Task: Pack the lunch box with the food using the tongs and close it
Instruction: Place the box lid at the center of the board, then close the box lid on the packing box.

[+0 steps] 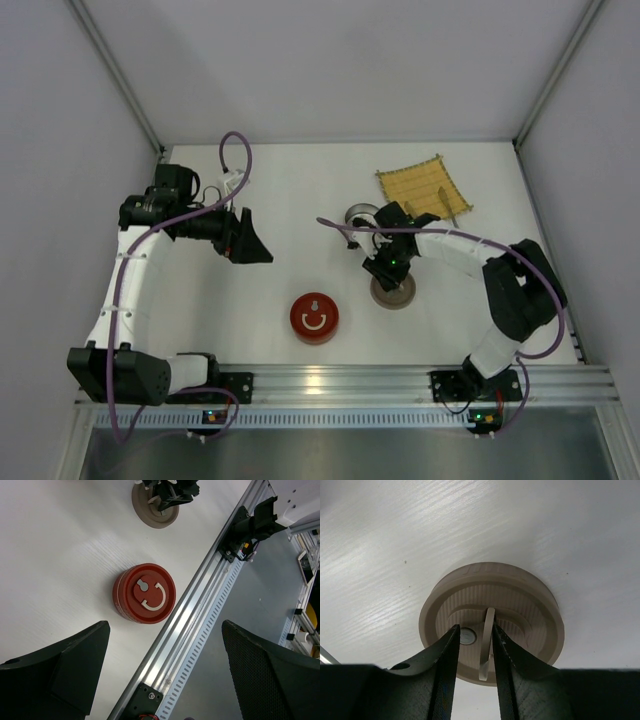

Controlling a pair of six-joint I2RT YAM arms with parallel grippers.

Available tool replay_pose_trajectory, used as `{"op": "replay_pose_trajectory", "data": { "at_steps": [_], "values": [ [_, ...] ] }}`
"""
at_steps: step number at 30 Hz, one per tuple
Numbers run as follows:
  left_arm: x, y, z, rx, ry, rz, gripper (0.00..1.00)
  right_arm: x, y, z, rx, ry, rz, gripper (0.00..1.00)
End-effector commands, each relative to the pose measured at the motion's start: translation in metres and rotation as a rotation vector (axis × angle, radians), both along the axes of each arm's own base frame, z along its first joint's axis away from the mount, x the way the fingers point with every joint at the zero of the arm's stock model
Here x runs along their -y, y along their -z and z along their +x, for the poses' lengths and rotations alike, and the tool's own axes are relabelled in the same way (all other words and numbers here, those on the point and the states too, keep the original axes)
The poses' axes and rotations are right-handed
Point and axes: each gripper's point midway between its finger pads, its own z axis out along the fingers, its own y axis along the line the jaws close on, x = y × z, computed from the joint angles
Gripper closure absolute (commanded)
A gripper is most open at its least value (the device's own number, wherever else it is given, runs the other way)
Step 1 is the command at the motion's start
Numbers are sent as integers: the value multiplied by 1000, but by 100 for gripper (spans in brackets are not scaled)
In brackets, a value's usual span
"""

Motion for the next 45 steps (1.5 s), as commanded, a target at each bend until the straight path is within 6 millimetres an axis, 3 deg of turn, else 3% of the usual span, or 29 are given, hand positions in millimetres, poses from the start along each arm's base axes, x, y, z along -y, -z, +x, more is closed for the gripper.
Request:
{"op": "replay_pose_trajectory", "data": {
  "at_steps": [1, 10, 24, 32, 35, 38, 39, 42, 43, 45],
  "values": [
    [2, -4, 3, 22, 5, -28, 2, 12, 7, 3, 8, 12, -17, 67],
    [3, -5, 2, 14, 11, -40, 2, 16, -4, 3, 33, 20, 11, 61],
    [4, -5, 3, 16, 15, -43, 2, 21, -12, 17, 88, 57, 29, 63],
    [4, -4, 3, 14, 16, -44, 2, 29, -8, 13, 90, 53, 14, 65],
    [4, -4, 3, 16, 15, -43, 2, 34, -7, 12, 104, 53, 10, 67],
    [4, -3, 4, 19, 11, -40, 2, 35, -8, 14, 128, 57, 15, 85],
    [4, -4, 4, 20, 12, -43, 2, 34, -10, 14, 135, 56, 21, 96],
    [3, -3, 5, 29, 7, -39, 2, 24, -31, 18, 167, 45, 81, 100],
    [3, -1, 4, 23, 6, -38, 2, 16, -49, 22, 196, 21, 130, 100],
    [3, 0, 4, 29, 10, -38, 2, 12, -68, 18, 200, -19, 159, 100]
  ]
}}
